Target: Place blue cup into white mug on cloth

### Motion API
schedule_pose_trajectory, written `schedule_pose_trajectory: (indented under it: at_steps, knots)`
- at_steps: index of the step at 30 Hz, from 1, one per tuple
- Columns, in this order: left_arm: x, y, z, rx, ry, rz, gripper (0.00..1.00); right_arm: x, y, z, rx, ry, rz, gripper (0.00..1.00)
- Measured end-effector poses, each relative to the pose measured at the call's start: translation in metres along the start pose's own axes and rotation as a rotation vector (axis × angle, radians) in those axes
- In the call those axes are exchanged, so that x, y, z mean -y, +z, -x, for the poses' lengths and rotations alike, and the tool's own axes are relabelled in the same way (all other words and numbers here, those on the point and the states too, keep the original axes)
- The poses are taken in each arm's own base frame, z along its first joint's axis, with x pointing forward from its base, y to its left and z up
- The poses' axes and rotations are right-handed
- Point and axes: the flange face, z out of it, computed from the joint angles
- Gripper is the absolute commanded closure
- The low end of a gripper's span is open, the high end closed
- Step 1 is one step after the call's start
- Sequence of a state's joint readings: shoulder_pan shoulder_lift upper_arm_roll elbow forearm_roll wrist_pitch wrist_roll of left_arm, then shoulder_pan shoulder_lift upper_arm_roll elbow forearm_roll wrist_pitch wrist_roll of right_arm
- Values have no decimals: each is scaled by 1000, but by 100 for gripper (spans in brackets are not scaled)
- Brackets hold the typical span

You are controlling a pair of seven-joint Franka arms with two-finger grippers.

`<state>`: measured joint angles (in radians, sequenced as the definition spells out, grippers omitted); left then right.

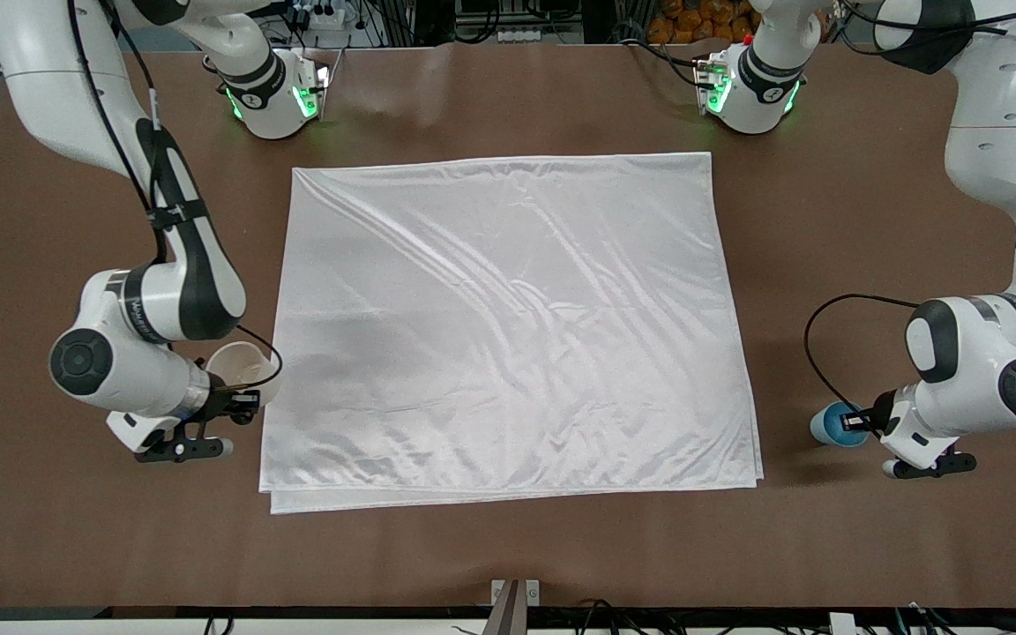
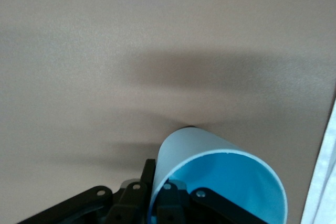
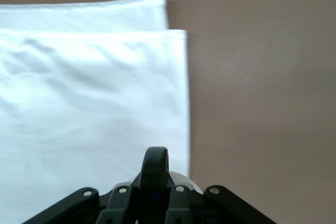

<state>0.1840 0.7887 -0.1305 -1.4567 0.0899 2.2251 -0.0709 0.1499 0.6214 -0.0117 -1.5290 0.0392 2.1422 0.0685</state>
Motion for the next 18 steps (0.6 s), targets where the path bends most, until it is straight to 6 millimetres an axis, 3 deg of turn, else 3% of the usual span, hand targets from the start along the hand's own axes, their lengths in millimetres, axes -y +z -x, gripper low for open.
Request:
schedule_pose_trajectory:
  at_steps: [10,18]
  knots:
    - [-10,-6,-3,-14,12,3,100,128,-8,17,-20,68,-6,100]
    - [-14,-15,-6,-31,18,4,100,197,2,39,-11,56,-3,100]
